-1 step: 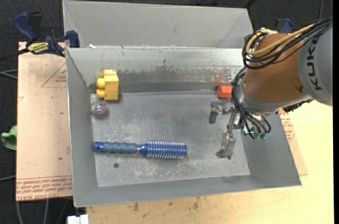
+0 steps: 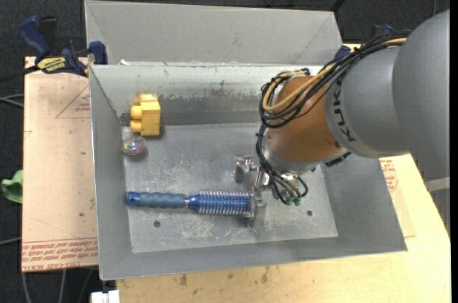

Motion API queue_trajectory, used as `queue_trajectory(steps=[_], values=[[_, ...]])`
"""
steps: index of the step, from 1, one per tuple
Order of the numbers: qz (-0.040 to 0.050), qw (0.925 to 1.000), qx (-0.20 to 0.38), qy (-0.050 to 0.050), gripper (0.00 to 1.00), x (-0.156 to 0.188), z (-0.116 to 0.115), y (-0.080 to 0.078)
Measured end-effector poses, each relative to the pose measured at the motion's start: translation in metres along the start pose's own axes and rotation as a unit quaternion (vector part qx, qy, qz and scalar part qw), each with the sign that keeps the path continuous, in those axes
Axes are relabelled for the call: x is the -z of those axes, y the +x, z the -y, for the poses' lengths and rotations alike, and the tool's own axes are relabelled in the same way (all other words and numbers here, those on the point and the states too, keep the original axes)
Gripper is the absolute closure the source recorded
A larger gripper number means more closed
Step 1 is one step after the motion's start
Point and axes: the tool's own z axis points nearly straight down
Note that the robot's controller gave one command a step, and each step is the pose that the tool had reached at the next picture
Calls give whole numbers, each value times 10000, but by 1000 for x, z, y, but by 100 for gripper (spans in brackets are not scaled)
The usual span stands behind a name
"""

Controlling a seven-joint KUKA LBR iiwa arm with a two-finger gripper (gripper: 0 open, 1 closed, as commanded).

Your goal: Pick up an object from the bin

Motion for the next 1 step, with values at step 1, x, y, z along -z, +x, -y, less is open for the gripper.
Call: queue_trajectory(steps=[1], values=[[20,9969,-791,8,0,4,-22,40]])
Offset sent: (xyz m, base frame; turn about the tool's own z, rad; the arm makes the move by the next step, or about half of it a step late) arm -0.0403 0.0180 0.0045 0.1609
